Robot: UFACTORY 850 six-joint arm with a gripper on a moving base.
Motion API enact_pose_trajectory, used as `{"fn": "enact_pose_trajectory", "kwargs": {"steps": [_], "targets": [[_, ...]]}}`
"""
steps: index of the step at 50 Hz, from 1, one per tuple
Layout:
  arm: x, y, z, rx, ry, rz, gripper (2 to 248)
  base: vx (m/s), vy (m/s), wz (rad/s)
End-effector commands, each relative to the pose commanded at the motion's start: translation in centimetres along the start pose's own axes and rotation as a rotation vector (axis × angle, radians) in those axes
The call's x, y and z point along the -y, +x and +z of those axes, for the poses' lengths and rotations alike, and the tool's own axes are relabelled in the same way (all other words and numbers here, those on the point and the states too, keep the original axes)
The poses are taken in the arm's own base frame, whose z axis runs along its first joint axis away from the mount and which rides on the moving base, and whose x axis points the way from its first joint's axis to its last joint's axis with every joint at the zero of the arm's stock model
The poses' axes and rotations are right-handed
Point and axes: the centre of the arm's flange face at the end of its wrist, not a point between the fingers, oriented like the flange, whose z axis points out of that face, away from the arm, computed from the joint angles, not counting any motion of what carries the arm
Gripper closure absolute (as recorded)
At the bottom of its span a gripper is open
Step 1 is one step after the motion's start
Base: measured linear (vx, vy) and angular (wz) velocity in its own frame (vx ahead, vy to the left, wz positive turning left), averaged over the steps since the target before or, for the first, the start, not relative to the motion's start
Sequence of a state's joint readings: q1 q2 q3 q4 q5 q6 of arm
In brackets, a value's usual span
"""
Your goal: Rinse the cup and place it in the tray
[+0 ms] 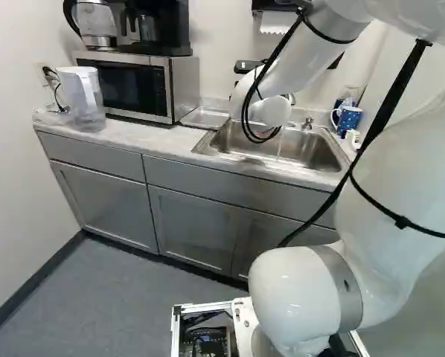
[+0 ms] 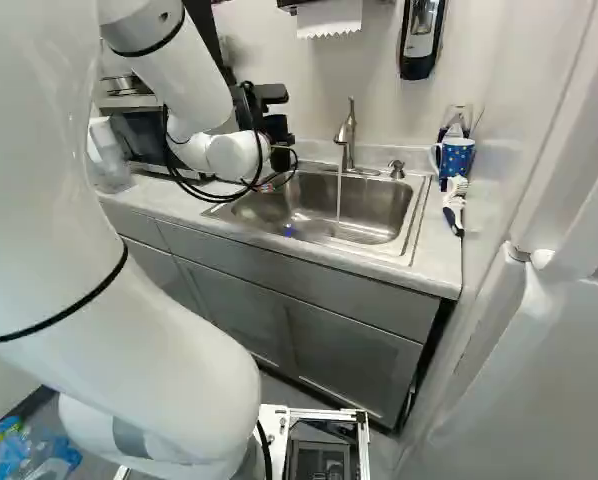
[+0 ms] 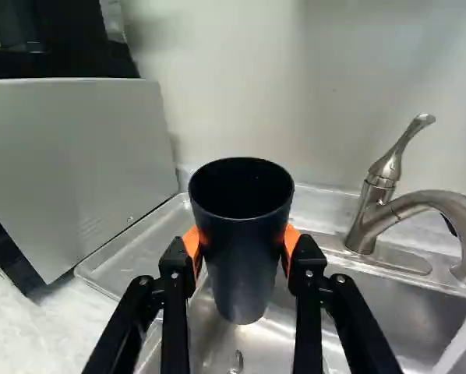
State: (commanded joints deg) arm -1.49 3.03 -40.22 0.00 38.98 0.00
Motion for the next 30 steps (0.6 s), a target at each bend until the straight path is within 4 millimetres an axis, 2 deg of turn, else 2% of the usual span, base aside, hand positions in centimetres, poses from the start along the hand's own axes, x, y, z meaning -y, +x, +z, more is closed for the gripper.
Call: {"fn": "enact_pose_trajectory", "kwargs": {"steps": [12,30], "targets": [[-1.4,-1.3,0.1,0.029,-0.028,0.004,129,0.000,0.000,0.000],[-2.3,-3.4,0.5,0.095,-0.048,0.009,129,0.000,0.000,0.000]]}}
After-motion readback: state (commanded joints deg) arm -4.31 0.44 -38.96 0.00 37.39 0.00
